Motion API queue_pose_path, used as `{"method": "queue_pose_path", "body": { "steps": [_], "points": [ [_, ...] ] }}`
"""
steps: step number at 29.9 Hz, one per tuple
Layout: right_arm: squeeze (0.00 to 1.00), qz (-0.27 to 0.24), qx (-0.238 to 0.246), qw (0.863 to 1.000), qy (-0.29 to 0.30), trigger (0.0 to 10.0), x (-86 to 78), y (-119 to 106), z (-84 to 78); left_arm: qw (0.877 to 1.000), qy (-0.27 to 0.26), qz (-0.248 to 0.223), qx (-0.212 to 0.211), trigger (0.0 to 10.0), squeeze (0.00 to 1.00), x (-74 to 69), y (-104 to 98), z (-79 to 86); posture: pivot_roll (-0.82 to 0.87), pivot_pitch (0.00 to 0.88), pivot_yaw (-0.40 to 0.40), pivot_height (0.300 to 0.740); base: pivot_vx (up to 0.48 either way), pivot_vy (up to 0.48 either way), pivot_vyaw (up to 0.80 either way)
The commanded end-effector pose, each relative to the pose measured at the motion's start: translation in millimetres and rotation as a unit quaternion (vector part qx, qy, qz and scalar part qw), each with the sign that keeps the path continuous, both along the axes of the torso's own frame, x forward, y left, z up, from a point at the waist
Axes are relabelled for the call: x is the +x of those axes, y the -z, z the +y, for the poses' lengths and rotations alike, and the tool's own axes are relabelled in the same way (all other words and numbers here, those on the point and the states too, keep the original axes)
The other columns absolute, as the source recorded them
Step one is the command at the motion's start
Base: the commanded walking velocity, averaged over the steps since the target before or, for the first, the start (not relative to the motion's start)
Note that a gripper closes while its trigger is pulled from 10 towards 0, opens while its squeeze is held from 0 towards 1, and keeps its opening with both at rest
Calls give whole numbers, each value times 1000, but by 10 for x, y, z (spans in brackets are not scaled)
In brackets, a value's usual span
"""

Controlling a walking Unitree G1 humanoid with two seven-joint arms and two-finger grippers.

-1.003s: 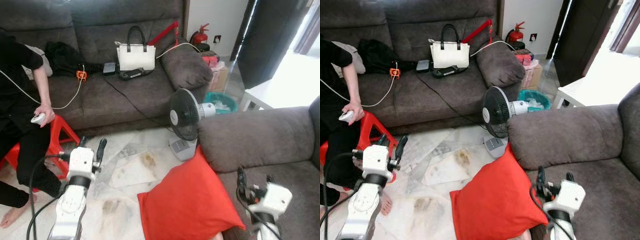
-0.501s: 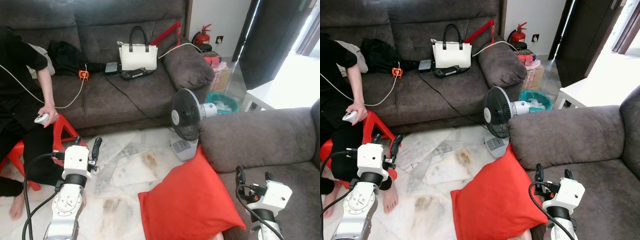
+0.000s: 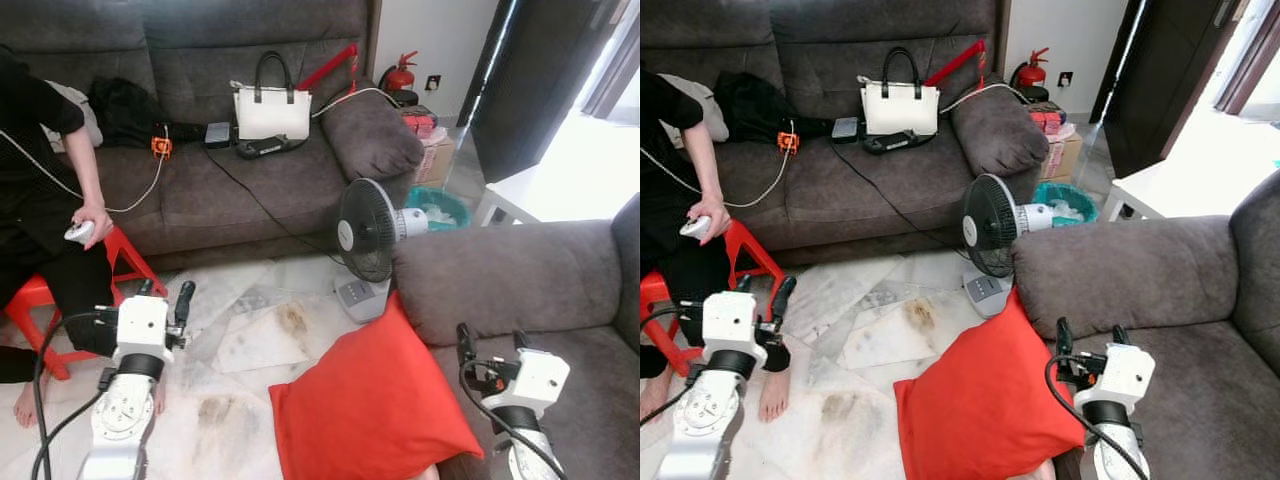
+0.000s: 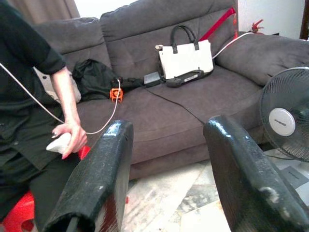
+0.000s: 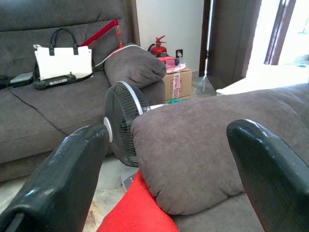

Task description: Move the pillow to the sofa from floor

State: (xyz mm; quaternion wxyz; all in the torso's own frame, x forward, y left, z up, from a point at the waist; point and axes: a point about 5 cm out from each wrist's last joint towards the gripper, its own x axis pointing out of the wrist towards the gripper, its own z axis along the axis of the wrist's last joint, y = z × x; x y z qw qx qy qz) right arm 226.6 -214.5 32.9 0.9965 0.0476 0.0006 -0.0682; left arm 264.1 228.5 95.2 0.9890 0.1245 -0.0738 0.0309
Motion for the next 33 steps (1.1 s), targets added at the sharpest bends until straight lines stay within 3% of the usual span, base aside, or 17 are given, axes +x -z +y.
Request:
{"method": "queue_pose_path", "body": {
  "steps": [1, 9, 15, 26, 33],
  "points": [
    [0, 5, 1, 1000, 4, 10000, 1, 12, -35, 1000, 5, 3, -1, 10000, 0, -1, -21, 6, 152, 0, -26, 740, 0, 0, 0],
    [0, 12, 4, 1000, 12, 10000, 47, 4, -49, 1000, 10, 10, 0, 10000, 0, 27, -30, 12, 139, 0, -33, 740, 0, 0, 0],
    [0, 20, -6, 1000, 12, 10000, 3, 14, -121, 1000, 23, 19, -1, 10000, 0, 11, 18, -74, 121, 0, -25, 740, 0, 0, -783],
    [0, 21, -6, 1000, 6, 10000, 10, 15, -78, 999, 34, 19, 2, 10000, 0, 56, 5, -110, 102, 0, -15, 740, 0, 0, -753],
    [0, 18, -9, 1000, 9, 10000, 6, 12, -93, 999, 44, 21, 0, 10000, 0, 73, 15, -164, 97, 0, -14, 740, 0, 0, 0]
  ]
}}
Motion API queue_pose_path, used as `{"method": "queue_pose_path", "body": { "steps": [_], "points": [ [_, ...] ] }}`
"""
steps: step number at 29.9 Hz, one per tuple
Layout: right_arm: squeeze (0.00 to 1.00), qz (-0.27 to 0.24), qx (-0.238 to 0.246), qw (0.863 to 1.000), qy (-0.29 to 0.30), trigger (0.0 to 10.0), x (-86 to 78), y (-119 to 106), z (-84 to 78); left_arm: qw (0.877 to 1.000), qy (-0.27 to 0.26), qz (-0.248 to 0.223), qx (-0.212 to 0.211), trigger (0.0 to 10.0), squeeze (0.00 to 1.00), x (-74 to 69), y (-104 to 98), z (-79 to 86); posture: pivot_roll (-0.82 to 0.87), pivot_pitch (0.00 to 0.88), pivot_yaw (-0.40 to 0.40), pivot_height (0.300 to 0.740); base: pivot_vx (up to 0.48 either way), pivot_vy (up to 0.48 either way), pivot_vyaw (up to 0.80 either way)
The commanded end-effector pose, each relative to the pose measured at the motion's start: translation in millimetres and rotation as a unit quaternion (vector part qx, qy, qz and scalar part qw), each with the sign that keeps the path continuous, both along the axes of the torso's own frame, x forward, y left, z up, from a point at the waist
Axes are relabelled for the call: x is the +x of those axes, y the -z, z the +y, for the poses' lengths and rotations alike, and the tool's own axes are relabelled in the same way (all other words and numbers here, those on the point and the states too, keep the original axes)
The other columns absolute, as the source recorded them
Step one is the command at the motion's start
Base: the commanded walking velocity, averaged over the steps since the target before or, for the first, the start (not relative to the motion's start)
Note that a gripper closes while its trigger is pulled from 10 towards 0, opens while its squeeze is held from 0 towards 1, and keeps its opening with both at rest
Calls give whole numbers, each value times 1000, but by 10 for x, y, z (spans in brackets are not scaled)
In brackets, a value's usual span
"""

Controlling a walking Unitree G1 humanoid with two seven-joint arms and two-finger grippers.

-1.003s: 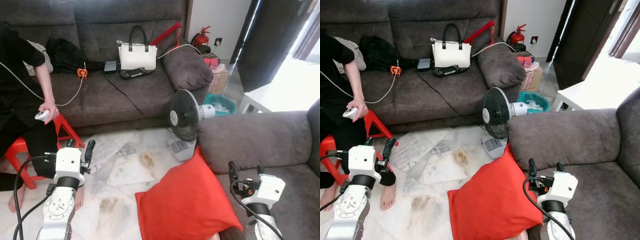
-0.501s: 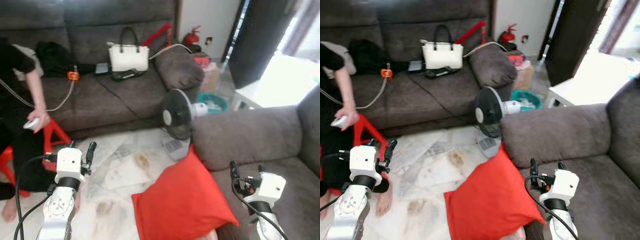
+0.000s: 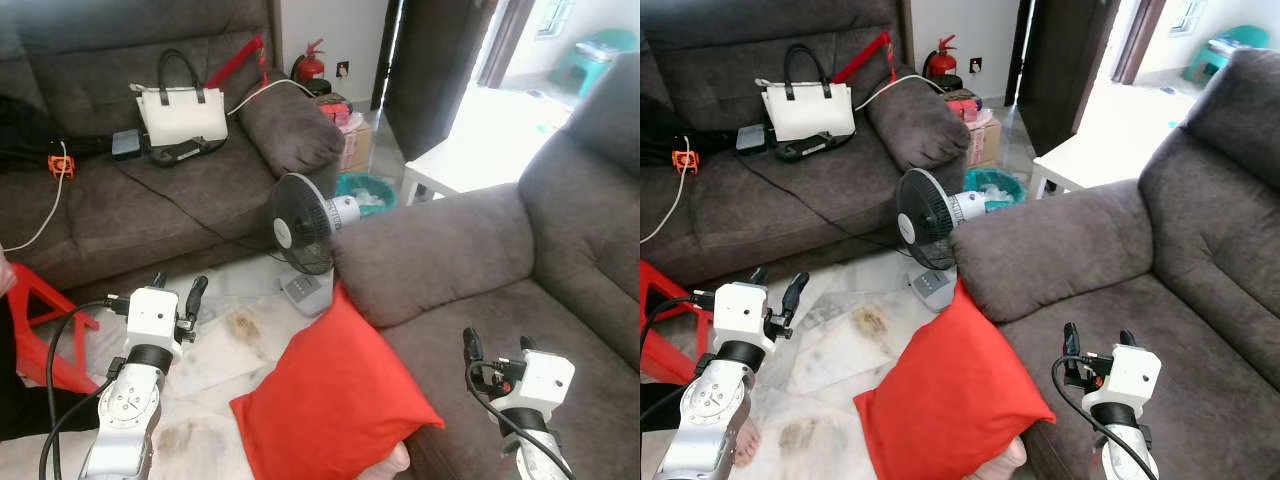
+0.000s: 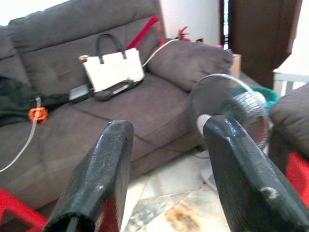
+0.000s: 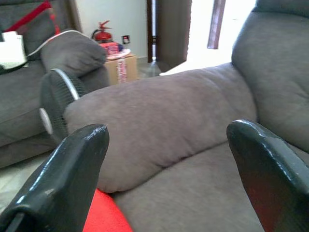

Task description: Move the pillow to the sofa from floor

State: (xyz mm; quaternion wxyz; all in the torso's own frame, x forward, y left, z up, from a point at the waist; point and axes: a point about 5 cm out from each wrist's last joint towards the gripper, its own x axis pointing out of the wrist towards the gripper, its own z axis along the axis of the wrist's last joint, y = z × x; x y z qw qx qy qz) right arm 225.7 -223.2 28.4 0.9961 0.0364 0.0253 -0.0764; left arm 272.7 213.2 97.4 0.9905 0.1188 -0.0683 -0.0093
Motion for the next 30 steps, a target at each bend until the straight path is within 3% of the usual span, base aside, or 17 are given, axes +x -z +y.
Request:
{"method": "queue_pose_path", "body": {
  "steps": [1, 14, 30],
  "points": [
    [0, -8, 0, 1000, 1, 10000, 20, -37, -7, 1000, 5, 10, 3, 10000, 0, -12, 39, -16, 98, 0, -14, 740, 0, 0, 0],
    [0, -20, 1, 1000, -16, 10000, 115, -97, 64, 1000, 2, 8, 1, 10000, 0, -18, 36, -36, 114, 0, -21, 740, 0, 0, 0],
    [0, -8, -7, 1000, -7, 10000, 173, -114, 19, 1000, -2, 7, -4, 10000, 0, -21, 40, -67, 119, 0, -27, 740, 0, 0, 0]
  ]
}}
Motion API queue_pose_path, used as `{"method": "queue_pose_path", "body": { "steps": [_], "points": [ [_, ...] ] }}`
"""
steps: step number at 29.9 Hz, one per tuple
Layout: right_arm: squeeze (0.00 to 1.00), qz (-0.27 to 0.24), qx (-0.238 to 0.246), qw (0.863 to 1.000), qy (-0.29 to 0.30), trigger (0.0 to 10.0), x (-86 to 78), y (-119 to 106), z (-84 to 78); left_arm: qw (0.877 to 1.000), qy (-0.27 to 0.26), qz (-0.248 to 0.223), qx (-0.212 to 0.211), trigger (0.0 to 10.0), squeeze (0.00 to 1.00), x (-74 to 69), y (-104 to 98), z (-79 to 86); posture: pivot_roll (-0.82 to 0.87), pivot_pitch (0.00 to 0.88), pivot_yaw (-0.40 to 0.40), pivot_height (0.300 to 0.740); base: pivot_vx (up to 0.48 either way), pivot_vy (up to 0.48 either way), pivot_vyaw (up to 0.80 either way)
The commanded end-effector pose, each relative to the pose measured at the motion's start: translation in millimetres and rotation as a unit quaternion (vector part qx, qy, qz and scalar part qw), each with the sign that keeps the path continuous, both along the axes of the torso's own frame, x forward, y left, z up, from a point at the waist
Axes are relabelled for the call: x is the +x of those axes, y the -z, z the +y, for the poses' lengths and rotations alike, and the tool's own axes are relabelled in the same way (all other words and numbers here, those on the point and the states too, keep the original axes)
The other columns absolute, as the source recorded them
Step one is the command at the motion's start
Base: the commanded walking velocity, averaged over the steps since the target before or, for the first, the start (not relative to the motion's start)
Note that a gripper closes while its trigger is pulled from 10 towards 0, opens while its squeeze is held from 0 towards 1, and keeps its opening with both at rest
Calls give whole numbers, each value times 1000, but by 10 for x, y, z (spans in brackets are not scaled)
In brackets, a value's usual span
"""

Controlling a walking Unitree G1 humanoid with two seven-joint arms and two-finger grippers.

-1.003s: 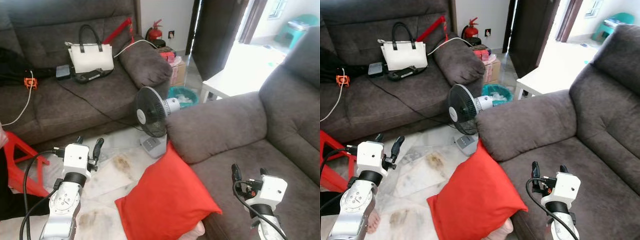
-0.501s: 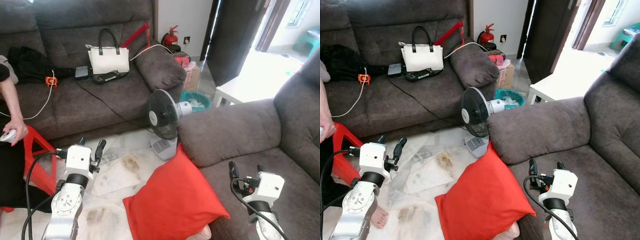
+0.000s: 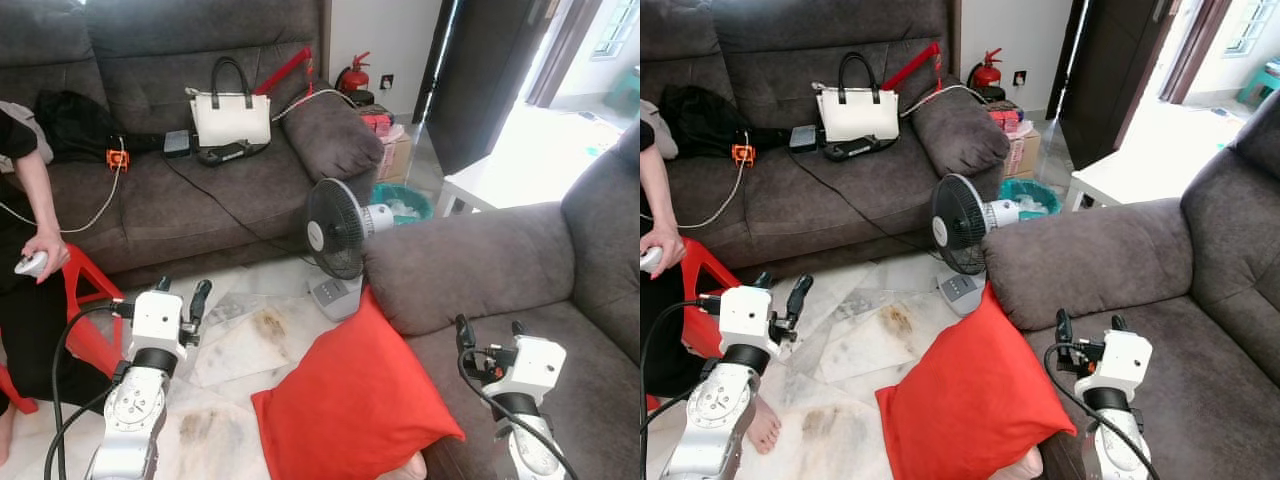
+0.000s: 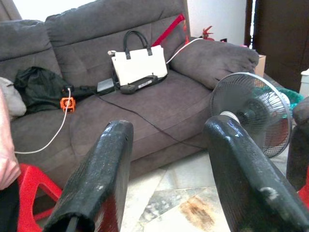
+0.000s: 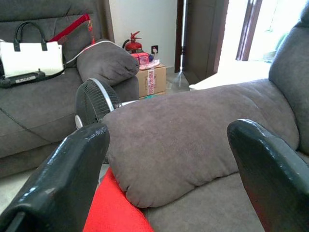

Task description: Move the pillow to the sofa from floor

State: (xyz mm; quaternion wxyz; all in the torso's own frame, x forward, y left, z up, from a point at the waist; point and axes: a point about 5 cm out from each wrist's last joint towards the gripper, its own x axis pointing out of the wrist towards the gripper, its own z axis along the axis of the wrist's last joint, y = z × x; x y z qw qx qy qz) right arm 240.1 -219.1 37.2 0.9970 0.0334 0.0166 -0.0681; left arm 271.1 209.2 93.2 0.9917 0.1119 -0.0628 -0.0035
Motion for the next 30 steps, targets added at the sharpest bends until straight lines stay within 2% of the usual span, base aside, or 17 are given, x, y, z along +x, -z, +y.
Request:
{"method": "queue_pose_path", "body": {
  "steps": [1, 7, 18, 30],
  "points": [
    [0, 0, -3, 1000, 1, 10000, 28, -26, -21, 1000, 4, 2, 3, 10000, 0, -5, -3, -27, 119, 0, -27, 740, 0, 0, 0],
    [0, 2, -4, 1000, 7, 10000, 16, -26, -37, 1000, 6, 1, 4, 10000, 0, 38, -19, -31, 109, 0, -23, 732, 0, 0, 0],
    [0, 5, -4, 1000, 4, 10000, 26, -20, -19, 1000, 6, 2, 4, 10000, 0, 41, -17, -33, 114, 0, -25, 665, 0, 0, 0],
    [0, 5, -7, 1000, 2, 10000, 31, -17, -13, 1000, 8, 4, 4, 10000, 0, 44, -8, -42, 113, 0, -25, 665, 0, 0, 0]
  ]
}}
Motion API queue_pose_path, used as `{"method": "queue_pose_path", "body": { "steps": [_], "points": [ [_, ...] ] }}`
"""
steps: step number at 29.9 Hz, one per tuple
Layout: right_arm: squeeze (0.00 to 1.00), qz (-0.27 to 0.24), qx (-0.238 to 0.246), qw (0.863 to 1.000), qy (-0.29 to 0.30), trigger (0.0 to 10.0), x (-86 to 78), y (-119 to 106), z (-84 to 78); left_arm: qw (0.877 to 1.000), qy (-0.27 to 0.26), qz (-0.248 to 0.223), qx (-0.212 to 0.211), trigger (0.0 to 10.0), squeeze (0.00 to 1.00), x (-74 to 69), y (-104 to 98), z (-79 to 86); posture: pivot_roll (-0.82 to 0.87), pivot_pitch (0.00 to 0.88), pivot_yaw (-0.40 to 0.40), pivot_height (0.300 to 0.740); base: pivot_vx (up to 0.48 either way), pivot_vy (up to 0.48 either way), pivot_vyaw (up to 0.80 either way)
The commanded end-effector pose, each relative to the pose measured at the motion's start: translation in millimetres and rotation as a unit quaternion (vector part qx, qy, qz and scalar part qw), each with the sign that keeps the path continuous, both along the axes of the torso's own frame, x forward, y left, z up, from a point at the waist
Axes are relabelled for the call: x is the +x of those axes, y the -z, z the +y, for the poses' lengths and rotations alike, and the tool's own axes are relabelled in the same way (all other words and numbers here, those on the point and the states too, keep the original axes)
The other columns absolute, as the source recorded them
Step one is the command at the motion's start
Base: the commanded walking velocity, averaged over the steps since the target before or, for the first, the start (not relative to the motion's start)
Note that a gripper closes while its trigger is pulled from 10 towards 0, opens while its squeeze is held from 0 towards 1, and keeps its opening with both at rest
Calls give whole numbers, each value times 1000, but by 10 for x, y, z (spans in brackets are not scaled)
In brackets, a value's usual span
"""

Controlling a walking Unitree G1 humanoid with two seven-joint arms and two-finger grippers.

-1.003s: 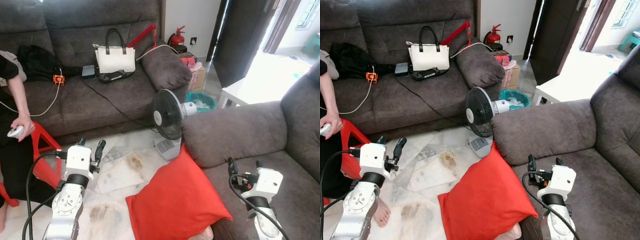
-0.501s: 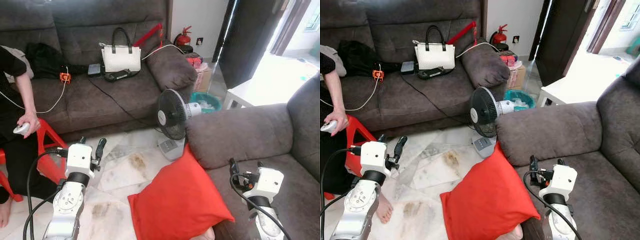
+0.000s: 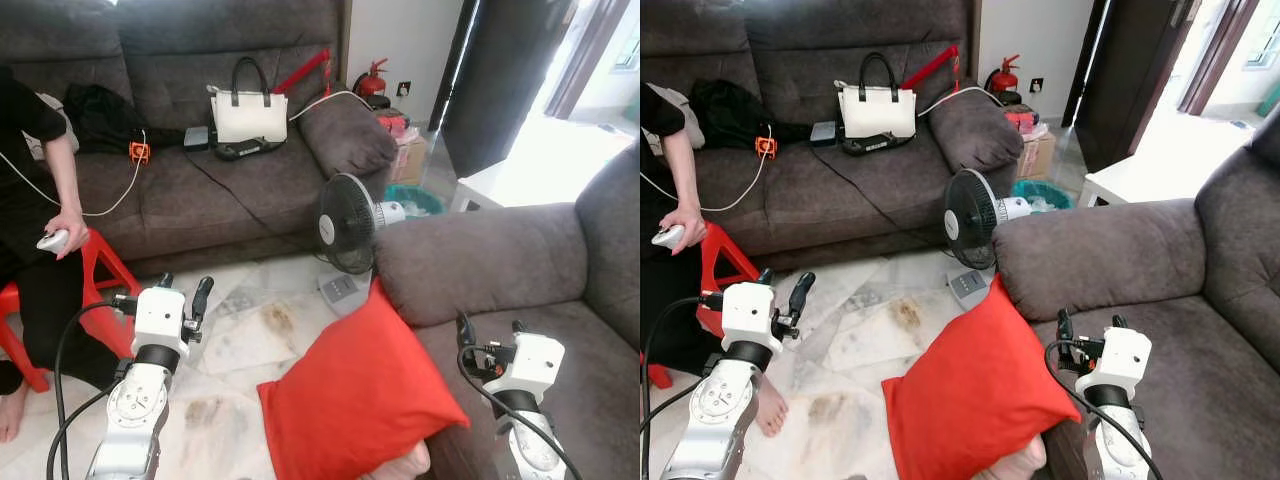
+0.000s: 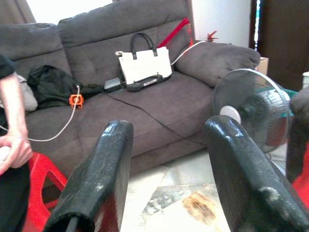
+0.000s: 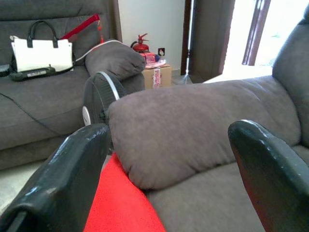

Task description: Move the pillow to the sofa from floor

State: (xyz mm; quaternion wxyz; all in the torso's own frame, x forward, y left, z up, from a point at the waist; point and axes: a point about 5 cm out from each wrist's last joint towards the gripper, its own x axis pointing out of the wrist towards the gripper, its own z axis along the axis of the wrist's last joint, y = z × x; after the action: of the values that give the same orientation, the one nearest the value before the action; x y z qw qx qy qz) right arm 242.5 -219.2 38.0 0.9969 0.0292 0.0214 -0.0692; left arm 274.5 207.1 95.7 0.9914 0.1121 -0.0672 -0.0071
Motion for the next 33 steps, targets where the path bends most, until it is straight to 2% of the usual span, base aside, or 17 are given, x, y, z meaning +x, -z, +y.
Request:
{"method": "queue_pose_path", "body": {
  "steps": [1, 20, 33],
  "points": [
    [0, 0, -3, 1000, 1, 10000, 7, -9, -13, 1000, 4, 8, 3, 10000, 0, 10, 18, -21, 113, 0, -25, 665, 0, 0, 0],
    [0, 7, 0, 1000, 7, 10000, 15, 6, -21, 1000, 5, 8, 3, 10000, 0, 13, 19, -19, 115, 0, -25, 665, 0, 0, 0],
    [0, 8, -6, 1000, 0, 10000, 18, 5, -14, 1000, 6, 11, 1, 10000, 0, 6, 33, -32, 113, 0, -29, 590, 0, 0, 0]
  ]
}}
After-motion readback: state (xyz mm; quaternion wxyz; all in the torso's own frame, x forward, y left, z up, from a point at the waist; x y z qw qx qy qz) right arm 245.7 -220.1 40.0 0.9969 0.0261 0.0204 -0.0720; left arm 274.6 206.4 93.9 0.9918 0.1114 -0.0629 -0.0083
